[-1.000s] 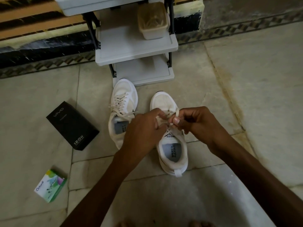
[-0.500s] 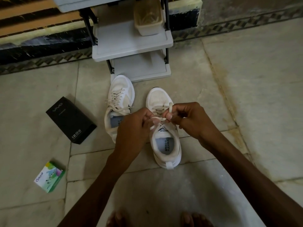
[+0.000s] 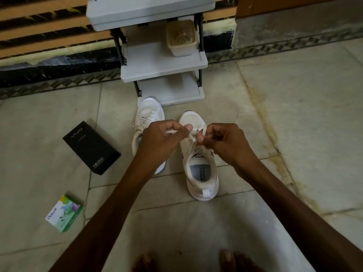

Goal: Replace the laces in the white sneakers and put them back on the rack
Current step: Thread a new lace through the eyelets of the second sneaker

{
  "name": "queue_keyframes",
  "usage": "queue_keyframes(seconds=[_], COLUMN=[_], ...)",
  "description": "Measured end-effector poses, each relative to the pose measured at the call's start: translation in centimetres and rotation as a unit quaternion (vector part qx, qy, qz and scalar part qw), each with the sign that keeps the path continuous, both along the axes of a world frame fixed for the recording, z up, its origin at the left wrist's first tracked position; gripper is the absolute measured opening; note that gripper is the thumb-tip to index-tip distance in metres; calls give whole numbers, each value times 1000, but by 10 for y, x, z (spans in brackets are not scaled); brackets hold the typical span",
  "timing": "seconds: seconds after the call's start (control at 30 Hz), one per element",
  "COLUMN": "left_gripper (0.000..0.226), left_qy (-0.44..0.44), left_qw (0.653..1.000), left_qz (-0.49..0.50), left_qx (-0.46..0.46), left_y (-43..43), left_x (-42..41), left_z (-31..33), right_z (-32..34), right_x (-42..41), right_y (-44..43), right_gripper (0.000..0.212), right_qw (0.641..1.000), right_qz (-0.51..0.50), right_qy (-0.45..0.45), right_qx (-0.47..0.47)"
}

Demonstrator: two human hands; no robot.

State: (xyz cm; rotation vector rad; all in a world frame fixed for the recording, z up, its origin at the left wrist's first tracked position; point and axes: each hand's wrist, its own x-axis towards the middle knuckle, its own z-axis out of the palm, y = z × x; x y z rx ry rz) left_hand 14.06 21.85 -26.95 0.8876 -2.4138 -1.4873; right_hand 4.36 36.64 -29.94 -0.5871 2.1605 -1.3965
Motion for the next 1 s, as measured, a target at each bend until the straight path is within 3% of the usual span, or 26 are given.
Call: queue_keyframes(seconds=[0.07,0.2,0.37,0.47,0.53,0.6,0.67,0.73,0.8,0.87,1.0], left_gripper=[19,22,13,19,22,25,26,24,14,10,22], left_qy=[-17,-96,-225,-255,-241,-206,-125,-60,-41,-31,-17], left_qw=[986,941,879,848,849,861,915,955,963,966,961], left_qz=[-39,-81,-99,-127,-129,-145,-162,-165,-165,-149,-148], left_qx=[-164,-313,-408,-447,-453,-442,-348,-239,-210,-211,-233], left_y=[-9,-14,-12,-4,-1,-2,-2,3,10,15,19], left_x=[4,10,30,35,35,30,23,17,13,11,11], left_z=[0,4,0,-11,-17,-25,-35,-45,-55,-60,-62], right_z=[4,9,0,-11,-21,-24,-23,-16,-12,-13,-16], right_x=[2,6,-2,-9,-10,-6,-2,1,8,15,18], right_y=[0,-1,13,19,19,20,23,22,18,15,11], right_gripper=[18,19,16,26,22,15,40,49,43,33,29], right_qw=[1000,996,967,951,939,928,935,955,964,947,919], right_qz=[-16,-47,-130,-153,-145,-138,-130,-79,17,85,105], right_qy=[4,42,110,88,75,121,174,185,172,204,265], right_qx=[6,61,188,255,303,326,280,218,203,234,271])
